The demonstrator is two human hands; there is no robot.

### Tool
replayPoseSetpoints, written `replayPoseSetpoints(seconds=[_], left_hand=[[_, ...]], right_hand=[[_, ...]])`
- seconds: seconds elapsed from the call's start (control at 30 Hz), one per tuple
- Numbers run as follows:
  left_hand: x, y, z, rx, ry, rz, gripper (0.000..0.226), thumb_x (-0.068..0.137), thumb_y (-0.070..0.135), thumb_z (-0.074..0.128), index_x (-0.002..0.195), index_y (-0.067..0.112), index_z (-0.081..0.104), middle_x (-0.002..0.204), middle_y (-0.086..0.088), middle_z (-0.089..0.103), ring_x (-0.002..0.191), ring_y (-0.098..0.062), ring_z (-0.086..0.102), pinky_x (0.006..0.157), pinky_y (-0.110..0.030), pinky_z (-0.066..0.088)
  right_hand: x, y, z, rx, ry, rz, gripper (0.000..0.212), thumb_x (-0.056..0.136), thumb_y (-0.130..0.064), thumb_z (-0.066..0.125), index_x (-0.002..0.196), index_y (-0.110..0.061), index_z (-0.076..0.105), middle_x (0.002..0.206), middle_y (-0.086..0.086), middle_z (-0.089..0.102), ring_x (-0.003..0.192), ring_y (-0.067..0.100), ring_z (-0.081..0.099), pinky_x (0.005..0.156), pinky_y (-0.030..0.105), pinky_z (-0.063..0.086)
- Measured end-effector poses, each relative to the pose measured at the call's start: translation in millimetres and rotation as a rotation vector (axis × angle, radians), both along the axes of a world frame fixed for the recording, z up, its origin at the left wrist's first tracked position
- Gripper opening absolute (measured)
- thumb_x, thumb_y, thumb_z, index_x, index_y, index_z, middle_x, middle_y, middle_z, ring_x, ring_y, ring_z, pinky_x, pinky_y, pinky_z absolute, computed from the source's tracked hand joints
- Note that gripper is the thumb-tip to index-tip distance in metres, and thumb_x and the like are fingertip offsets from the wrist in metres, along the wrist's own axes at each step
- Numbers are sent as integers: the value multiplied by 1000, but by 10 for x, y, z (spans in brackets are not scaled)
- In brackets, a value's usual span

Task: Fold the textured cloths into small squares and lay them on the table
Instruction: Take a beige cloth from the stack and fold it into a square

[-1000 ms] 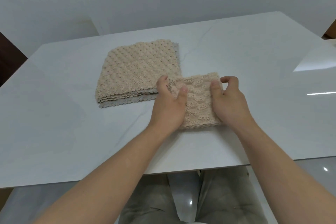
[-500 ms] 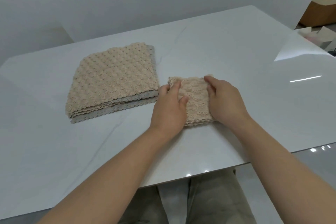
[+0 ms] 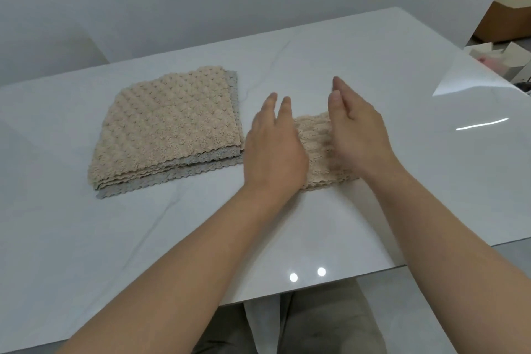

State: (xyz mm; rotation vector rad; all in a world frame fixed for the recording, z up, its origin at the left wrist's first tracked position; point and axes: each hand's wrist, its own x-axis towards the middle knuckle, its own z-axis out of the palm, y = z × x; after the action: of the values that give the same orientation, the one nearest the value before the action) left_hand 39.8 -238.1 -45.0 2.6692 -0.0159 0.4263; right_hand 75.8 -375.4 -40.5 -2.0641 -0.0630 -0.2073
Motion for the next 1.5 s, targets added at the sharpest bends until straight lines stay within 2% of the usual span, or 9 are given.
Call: replayPoseSetpoints(seconds=[0.17, 0.27, 0.33, 0.53, 0.63, 0.8, 0.97, 1.17, 1.5], left_hand=[[135, -283, -112, -427, 105, -65, 50, 106, 15, 36, 155, 7, 36, 159, -8, 40, 149, -18, 34, 122, -29, 25], [227, -335, -244, -396, 84, -59, 34, 103, 24, 39, 131, 14, 57, 129, -1, 61, 122, -17, 56, 106, -38, 46], [264, -276, -331, -255, 138, -93, 40, 102, 20, 38, 138, 11, 53, 143, -7, 55, 136, -23, 47, 115, -41, 39], [183, -88, -454, 5, 180, -87, 54, 107, 14, 32, 160, 8, 24, 170, -9, 18, 158, -20, 10, 128, -36, 3], [187, -67, -491, 21, 206, -73, 52, 110, 21, 26, 161, 10, 21, 171, -7, 13, 158, -19, 5, 128, -39, 1], [218, -47, -362, 137, 327, -98, 53, 109, 27, 25, 160, 11, 21, 169, -6, 17, 158, -23, 9, 128, -47, 6], [430, 188, 3, 193, 227, -106, 23, 94, 5, 42, 99, 12, 64, 104, -4, 64, 101, -29, 63, 86, -44, 52], [708, 443, 90, 322, 382, -73, 26, 94, 5, 53, 69, 10, 58, 70, -7, 59, 56, -21, 53, 46, -27, 42], [1356, 409, 150, 94, 520, -88, 26, 96, 3, 48, 73, 12, 42, 65, -4, 43, 57, -17, 38, 51, -29, 29]], right_hand=[[10, 248, -95, 574, 256, 38, 43, 106, -47, 41, 136, -24, 61, 134, -7, 66, 121, 3, 62, 112, 34, 45], [14, 287, -182, 576, 297, 3, 39, 106, -50, 39, 113, -29, 71, 116, -10, 73, 113, 4, 67, 107, 32, 48], [31, 263, -198, 581, 298, -8, 53, 105, -54, 38, 122, -15, 68, 127, 2, 70, 120, 15, 65, 113, 40, 45], [89, 110, -221, 453, 232, -105, 62, 96, -62, 36, 104, -9, 67, 114, 8, 70, 118, 24, 64, 109, 46, 46], [61, 74, -221, 209, 158, -78, 35, 106, -44, 33, 95, -24, 59, 96, -8, 64, 96, 13, 60, 95, 30, 42], [125, 25, -191, 9, 182, -7, 42, 106, -20, 41, 147, -18, 51, 150, -5, 52, 138, 10, 46, 112, 21, 30], [233, -105, -21, -353, 63, -66, 41, 97, -7, 45, 134, -13, 64, 137, 6, 62, 128, 23, 56, 108, 34, 44], [463, -134, 44, -719, 280, 28, 38, 100, -28, 50, 67, -11, 49, 71, 6, 54, 85, 33, 62, 63, 30, 41], [910, -209, -22, -492, 275, 11, 20, 103, -25, 50, 112, -7, 47, 92, 3, 55, 81, 23, 53, 65, 34, 40]])
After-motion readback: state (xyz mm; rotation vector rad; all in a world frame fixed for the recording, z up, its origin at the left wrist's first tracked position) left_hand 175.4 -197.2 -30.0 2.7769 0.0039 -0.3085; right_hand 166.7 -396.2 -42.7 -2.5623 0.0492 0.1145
